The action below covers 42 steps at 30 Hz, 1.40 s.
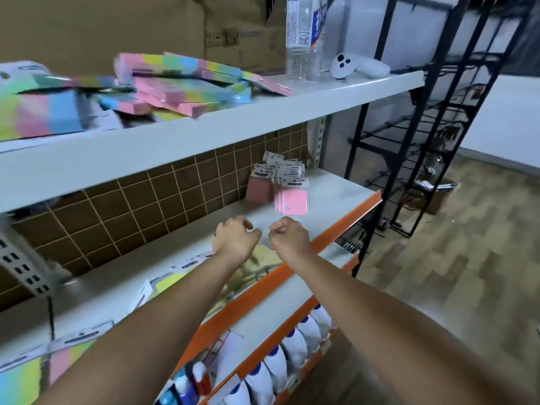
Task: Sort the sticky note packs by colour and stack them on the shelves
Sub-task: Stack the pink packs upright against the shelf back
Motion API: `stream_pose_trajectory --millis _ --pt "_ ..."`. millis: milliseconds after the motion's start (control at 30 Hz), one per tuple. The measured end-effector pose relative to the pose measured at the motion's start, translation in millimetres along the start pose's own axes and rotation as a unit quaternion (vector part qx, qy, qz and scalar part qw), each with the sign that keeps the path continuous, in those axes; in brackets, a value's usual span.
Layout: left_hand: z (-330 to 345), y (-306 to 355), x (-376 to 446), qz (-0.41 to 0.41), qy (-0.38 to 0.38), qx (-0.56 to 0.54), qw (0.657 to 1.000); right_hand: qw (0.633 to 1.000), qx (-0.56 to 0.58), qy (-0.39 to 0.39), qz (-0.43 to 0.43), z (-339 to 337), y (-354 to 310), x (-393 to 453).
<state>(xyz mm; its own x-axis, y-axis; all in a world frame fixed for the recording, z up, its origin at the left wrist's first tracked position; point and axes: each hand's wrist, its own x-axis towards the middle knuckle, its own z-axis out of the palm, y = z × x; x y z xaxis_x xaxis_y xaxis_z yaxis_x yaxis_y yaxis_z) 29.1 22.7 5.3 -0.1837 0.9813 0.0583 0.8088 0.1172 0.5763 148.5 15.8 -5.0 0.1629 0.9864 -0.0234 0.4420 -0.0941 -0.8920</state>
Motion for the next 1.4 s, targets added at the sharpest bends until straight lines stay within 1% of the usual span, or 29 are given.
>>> stream_pose_trajectory --millis 300,467,600,800,967,1133,1267,1400 --pt "60.7 58.3 45.7 -0.067 0.018 -0.013 0.998 0.997 0.011 -0.067 -0.029 -54.1 36.2 94.6" --pt "90.7 87.2 64.8 -0.135 0.028 -0.009 0.99 0.994 0.013 -0.103 -0.034 -84.4 57.2 140.2" --pt "113.1 101.1 76.6 -0.158 0.025 -0.02 0.987 0.992 -0.012 -0.122 -0.037 -95.2 73.8 168.4" --pt "136.5 106.4 98.1 -0.187 0.01 -0.043 0.981 0.989 -0.023 -0.146 -0.02 -95.3 92.8 202.5" --pt "148.8 104.0 125.4 -0.204 0.001 -0.086 0.975 0.989 -0.036 -0.144 -0.001 -91.7 100.6 230.2" --pt "147.1 104.8 158.7 -0.187 -0.009 -0.055 0.981 0.981 -0.078 -0.174 0.021 -85.7 93.6 256.6" --pt "149.3 97.2 180.3 -0.175 -0.05 -0.017 0.983 0.973 -0.088 -0.206 0.045 -74.0 90.3 270.2" --pt "145.7 89.9 189.8 -0.203 -0.084 -0.071 0.973 0.971 -0.061 -0.226 0.049 -60.6 87.6 275.2"
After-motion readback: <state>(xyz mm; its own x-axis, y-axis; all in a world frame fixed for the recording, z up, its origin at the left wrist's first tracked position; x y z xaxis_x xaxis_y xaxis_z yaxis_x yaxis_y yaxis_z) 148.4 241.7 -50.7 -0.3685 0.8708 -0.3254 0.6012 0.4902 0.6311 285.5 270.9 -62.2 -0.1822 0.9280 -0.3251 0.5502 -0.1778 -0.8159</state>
